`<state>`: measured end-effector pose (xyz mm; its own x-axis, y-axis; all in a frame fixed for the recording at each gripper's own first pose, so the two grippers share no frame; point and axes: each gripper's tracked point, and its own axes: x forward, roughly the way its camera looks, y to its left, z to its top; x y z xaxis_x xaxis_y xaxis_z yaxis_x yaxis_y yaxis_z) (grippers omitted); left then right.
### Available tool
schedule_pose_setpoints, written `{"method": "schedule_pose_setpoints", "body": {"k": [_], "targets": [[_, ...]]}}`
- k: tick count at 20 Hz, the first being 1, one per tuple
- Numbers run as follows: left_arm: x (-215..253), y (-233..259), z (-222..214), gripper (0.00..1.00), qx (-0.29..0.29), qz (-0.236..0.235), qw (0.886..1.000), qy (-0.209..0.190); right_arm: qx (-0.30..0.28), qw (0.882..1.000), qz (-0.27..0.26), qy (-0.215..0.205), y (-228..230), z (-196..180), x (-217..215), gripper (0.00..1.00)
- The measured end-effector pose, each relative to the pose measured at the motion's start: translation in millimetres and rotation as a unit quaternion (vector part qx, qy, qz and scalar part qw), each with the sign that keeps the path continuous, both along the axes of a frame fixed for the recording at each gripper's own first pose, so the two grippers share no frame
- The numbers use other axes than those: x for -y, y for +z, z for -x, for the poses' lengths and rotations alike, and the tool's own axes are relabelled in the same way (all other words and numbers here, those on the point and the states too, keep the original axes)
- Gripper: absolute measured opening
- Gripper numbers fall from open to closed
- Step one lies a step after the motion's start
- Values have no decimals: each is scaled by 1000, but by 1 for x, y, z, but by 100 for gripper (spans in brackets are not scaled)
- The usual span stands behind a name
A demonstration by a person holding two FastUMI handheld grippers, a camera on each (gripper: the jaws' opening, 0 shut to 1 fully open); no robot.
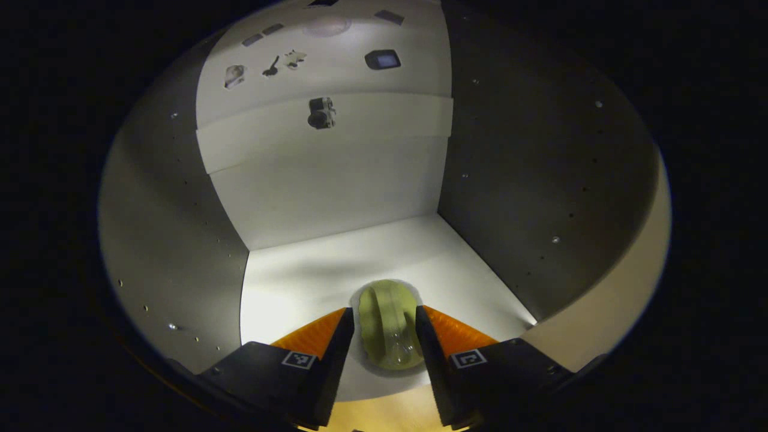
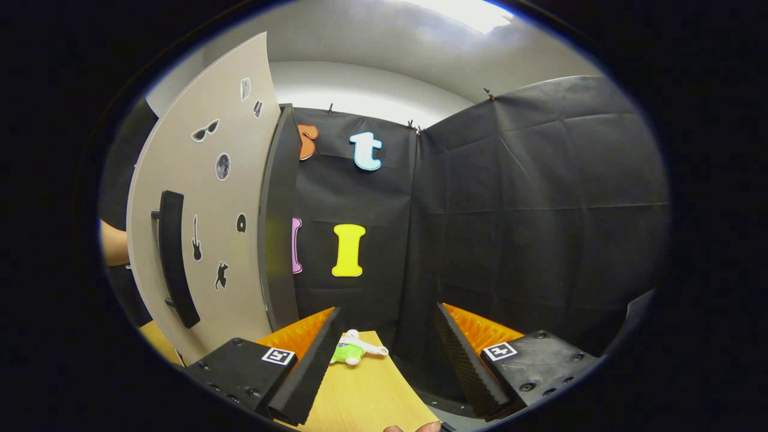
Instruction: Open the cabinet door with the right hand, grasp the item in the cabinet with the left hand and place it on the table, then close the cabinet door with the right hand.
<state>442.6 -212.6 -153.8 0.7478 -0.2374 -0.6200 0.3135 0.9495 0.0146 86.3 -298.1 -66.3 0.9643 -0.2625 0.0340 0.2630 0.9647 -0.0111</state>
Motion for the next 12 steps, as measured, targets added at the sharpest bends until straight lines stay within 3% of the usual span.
{"method": "schedule_pose_setpoints", "body": {"k": [6, 8, 9, 10, 12], "targets": [[4, -16, -10, 52, -27, 12, 1000, -7, -8, 1000, -1, -19, -7, 7, 17, 96], [2, -15, -10, 37, -28, -4, 1000, -11, -10, 1000, -3, -20, -7, 8, 18, 97], [1, -15, -9, 25, -29, -11, 999, -13, -10, 1000, -3, -20, -7, 7, 17, 96], [0, -13, -9, 22, -26, -15, 999, -11, -8, 1000, -2, -19, -5, 7, 15, 100], [-2, -9, -8, 19, -18, -18, 1000, -9, -5, 1000, 2, -16, -3, 8, 11, 96]]}}
